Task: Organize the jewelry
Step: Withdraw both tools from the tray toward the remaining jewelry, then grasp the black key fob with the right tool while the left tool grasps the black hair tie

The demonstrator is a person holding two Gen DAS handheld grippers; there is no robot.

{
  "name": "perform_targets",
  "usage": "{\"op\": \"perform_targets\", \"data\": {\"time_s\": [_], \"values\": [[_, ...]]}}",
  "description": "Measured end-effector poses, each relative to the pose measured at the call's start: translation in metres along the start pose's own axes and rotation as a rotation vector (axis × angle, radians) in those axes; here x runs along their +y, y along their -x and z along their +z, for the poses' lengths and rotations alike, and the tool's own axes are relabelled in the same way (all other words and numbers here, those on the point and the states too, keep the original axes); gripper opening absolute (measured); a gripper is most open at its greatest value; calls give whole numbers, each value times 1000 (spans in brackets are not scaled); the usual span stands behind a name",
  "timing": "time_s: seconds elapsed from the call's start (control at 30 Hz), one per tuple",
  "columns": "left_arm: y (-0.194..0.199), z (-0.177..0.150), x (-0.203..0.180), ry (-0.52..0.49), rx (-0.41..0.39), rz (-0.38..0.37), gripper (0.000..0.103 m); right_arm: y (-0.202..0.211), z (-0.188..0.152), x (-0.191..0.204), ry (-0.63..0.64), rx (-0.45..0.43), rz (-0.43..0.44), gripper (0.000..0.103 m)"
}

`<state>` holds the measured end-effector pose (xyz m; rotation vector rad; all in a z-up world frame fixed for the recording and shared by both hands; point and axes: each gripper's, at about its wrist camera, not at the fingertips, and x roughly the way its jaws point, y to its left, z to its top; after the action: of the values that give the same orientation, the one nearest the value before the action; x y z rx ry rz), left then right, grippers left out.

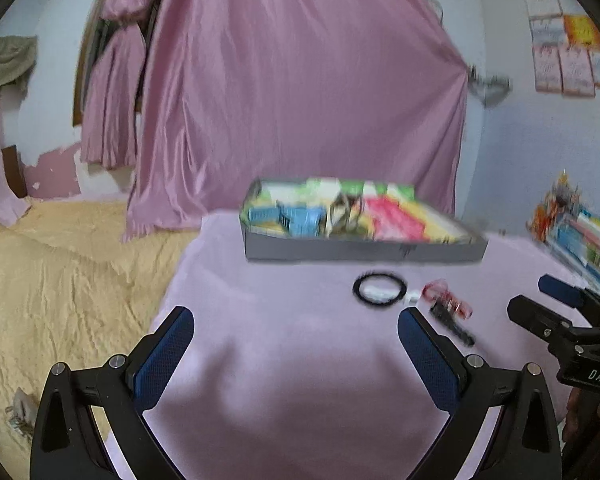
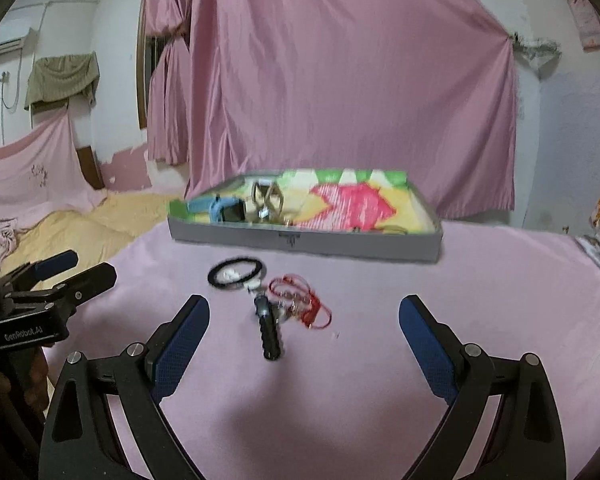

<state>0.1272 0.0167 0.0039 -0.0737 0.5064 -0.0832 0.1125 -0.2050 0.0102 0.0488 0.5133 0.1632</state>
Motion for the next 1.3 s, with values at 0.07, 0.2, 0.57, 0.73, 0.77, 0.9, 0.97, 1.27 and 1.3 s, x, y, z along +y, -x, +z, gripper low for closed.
{"op": "perform_targets", "data": {"time_s": [0.07,0.2,0.57,0.73,0.77,0.9,0.97,1.27,1.3], "values": [[-5,2,4,14,28,1,103,-7,-1,-2,-12,38,2,93],[-15,7,13,63,80,-26,102,-18,-1,-6,-32,96,28,93],[-46,15,15,145,197,-62,102,-49,6,-3,-25,227,127,84],[-57,22,0,104,217,-94,93,-61,6,-1,-21,275,173,59],[-59,23,-2,98,222,-103,92,-62,6,-1,-23,279,180,59],[-73,28,-11,94,254,-147,80,-69,8,2,-9,301,218,48],[-79,31,-14,91,267,-167,74,-72,8,3,-2,314,235,36],[-110,38,-34,44,341,-195,48,-84,10,7,24,344,267,25],[-114,38,-36,36,355,-189,45,-85,11,7,27,344,267,25]]}}
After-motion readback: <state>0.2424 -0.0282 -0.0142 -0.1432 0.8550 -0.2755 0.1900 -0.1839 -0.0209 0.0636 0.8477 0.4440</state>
